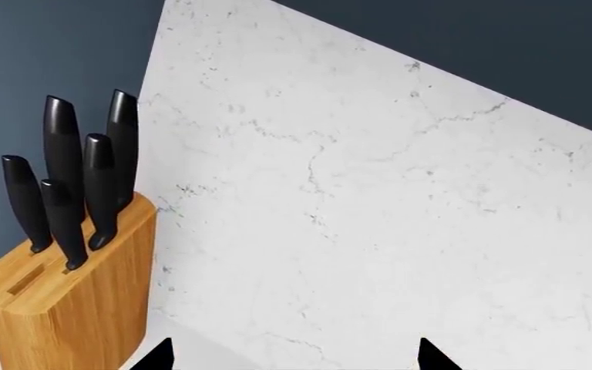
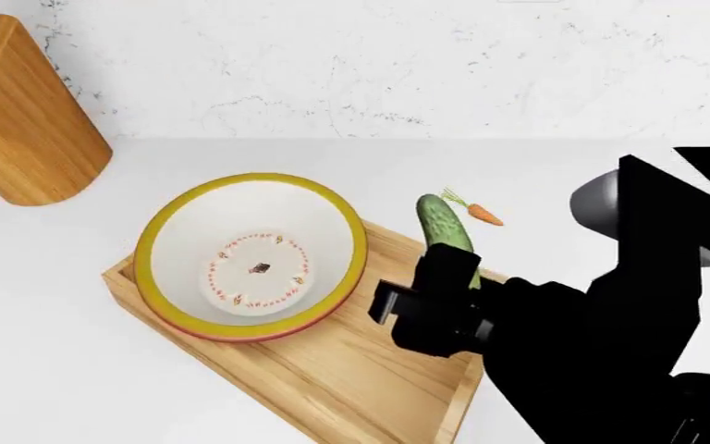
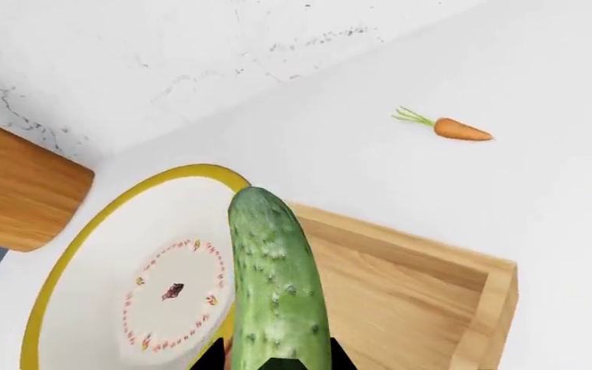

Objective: Place the two vegetables and bowl onto the tray for setting up a vegetable dip station.

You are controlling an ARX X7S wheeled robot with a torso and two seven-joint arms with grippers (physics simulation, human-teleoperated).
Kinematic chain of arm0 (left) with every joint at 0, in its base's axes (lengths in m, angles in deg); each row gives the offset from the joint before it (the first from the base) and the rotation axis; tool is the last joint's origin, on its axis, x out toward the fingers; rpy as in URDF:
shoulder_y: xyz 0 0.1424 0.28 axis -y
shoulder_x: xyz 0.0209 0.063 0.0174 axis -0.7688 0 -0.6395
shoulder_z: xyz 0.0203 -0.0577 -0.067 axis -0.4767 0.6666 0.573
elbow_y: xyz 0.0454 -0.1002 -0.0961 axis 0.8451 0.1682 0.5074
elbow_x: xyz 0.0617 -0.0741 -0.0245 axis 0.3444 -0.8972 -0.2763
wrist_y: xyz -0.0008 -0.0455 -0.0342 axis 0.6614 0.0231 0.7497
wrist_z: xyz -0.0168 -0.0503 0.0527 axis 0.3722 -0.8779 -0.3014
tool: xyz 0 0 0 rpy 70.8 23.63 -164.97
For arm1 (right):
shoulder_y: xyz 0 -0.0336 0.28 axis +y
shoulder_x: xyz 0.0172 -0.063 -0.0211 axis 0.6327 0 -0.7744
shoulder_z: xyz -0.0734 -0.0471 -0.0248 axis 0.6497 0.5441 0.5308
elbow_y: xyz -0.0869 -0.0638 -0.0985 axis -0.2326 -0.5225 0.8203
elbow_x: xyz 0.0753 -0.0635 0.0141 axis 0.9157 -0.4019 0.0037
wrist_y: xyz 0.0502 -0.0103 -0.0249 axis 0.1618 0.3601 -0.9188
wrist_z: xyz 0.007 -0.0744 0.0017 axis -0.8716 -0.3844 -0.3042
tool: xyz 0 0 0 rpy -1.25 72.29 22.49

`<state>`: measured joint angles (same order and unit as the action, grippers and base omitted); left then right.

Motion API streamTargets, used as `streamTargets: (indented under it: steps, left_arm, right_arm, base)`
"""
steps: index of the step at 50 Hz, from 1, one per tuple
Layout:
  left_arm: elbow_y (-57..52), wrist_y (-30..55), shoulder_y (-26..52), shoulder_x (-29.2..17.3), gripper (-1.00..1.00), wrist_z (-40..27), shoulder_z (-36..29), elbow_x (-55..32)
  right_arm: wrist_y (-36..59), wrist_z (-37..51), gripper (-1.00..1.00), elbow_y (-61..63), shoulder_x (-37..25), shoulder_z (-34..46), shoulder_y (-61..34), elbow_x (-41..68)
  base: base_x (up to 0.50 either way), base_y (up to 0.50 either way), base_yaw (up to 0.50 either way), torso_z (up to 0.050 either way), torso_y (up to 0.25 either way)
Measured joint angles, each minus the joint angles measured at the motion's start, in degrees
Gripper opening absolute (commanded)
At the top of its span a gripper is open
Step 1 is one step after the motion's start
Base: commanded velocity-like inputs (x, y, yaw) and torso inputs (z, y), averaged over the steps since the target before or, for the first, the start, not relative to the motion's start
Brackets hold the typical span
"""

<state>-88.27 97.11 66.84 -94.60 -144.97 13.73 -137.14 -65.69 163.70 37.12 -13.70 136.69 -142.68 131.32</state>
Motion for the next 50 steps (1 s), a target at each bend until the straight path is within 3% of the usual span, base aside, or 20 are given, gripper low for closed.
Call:
streamTargets:
  steps: [50]
  left_arm:
    - [-0.1,0.2,0.1,0.0,1.00,0.0,0.0,0.0]
  right_arm:
    - [-3.0,-2.9,-1.00,-4.1,2.5,6.8,5.6,-7.0]
  base:
    - [0.00,0.00,0.00,0.000,0.000]
